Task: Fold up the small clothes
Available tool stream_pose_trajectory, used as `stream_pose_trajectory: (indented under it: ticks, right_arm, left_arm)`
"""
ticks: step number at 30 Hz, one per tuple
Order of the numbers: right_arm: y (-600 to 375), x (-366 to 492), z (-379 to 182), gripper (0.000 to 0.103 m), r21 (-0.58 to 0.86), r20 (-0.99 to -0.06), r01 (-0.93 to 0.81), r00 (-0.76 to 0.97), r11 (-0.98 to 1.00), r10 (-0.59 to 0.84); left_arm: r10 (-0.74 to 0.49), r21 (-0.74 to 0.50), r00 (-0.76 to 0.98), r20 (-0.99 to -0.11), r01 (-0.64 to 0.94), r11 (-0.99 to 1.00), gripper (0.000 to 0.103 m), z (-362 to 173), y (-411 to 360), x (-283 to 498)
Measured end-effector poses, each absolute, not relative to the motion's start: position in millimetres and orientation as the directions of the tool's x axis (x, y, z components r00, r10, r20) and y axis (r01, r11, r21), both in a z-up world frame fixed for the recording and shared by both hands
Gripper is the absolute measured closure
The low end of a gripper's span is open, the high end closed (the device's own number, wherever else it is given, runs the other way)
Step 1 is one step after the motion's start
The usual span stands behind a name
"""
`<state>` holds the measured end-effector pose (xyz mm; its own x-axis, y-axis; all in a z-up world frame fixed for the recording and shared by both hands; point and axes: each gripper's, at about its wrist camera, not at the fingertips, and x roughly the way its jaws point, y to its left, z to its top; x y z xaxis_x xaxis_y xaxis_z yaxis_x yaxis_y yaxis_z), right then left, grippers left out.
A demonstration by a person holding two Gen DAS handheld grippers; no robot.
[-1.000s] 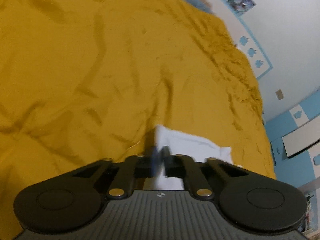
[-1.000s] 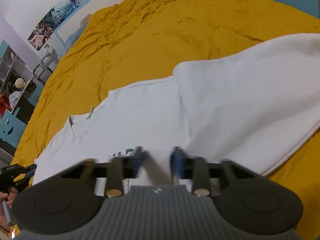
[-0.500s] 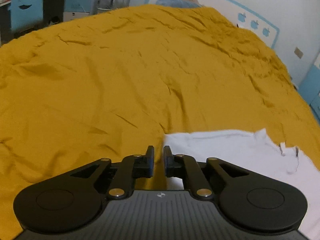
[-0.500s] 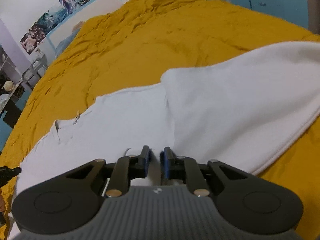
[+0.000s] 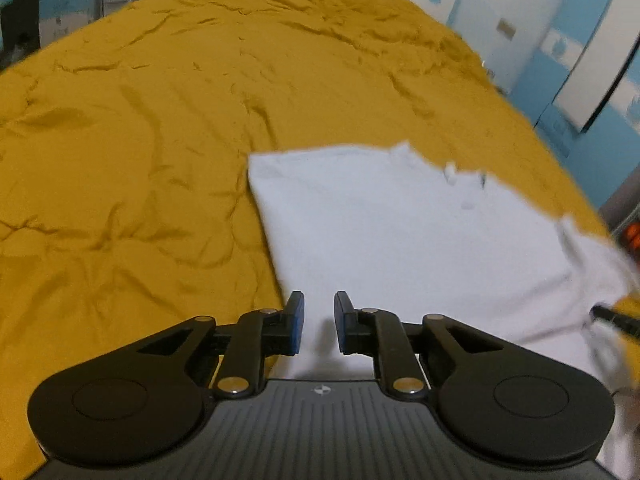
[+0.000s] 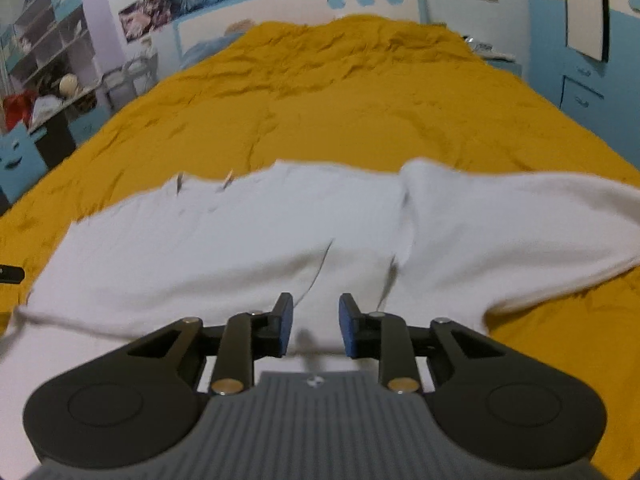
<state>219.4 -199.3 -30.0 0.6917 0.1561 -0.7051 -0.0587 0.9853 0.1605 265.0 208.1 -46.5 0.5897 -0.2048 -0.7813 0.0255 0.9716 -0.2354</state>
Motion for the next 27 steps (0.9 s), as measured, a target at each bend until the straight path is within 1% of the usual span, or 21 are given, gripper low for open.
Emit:
stream_pose_trajectory:
  ticks: [2,3,5,8,13,15,17,21,23,24,26,27]
  right_arm:
    - [-196.5,218.3,-40.9,0.082,0.149,-0.731,-0.044,0.668,0.988,0.14]
    - [-196.5,220.2,-46.5,0.082,0.148,-0.751,-0.031,0.647,0.989,0.133]
    - [-198.6,220.0,-54.5,0.082,0.161,-0.766,-0.016,0.629,0.987,0.135]
    - [-200.3,218.2,-54.5,0.083,0.16,-0.771,-0.014,0.623,0.987,0.134]
    - [-199.9,216.5,-48.6,0.083,0.149,-0.788,-0.015,0.602,0.989,0.128]
    - [-205.8,215.1,-42.0,0.081,0.157,-0.786,-0.005,0.605,0.988,0.128]
    - [-220.0,210.3,-29.6,0.069,0.165,-0.771,0.011,0.626,0.986,0.122]
    - [-263.8,208.2,-2.5,0.057,0.181,-0.737,0.09,0.672,0.979,0.074]
    - [-293.6,209.7,9.6,0.048,0.202,-0.72,0.16,0.693,0.966,0.036]
    - [-307.4,210.6,13.9,0.046,0.217,-0.714,0.195,0.7,0.957,0.019]
    - [-342.1,209.8,21.8,0.037,0.261,-0.698,0.278,0.716,0.924,-0.018]
    - [-358.4,209.9,24.6,0.035,0.282,-0.693,0.316,0.72,0.906,-0.035]
  left_arm:
    - [-0.092,-0.11,0.544,-0.834,0.0,0.994,0.083,-62.4,194.3,264.7]
    - [-0.06,-0.077,0.525,-0.849,-0.011,0.997,0.08,-70.3,192.9,265.3]
    - [-0.063,-0.106,0.525,-0.849,-0.052,0.993,0.078,-78.5,197.4,262.1]
    - [-0.065,-0.142,0.519,-0.852,-0.11,0.984,0.078,-76.8,202.0,257.5]
    - [-0.069,-0.16,0.524,-0.849,-0.129,0.979,0.078,-69.9,210.0,240.3]
    - [-0.059,-0.152,0.518,-0.853,-0.138,0.979,0.079,-63.0,208.9,231.6]
    - [-0.045,-0.137,0.533,-0.845,-0.134,0.981,0.079,-52.2,207.8,226.0]
    - [-0.066,-0.182,0.609,-0.791,-0.131,0.975,0.079,-33.9,207.2,223.5]
    - [-0.064,-0.2,0.64,-0.766,-0.143,0.969,0.079,-28.9,204.5,229.0]
    - [-0.059,-0.203,0.649,-0.758,-0.15,0.968,0.079,-27.8,203.0,231.5]
    - [-0.056,-0.213,0.662,-0.747,-0.159,0.964,0.079,-26.4,196.8,238.2]
    - [-0.059,-0.22,0.662,-0.747,-0.163,0.962,0.079,-26.3,193.3,242.1]
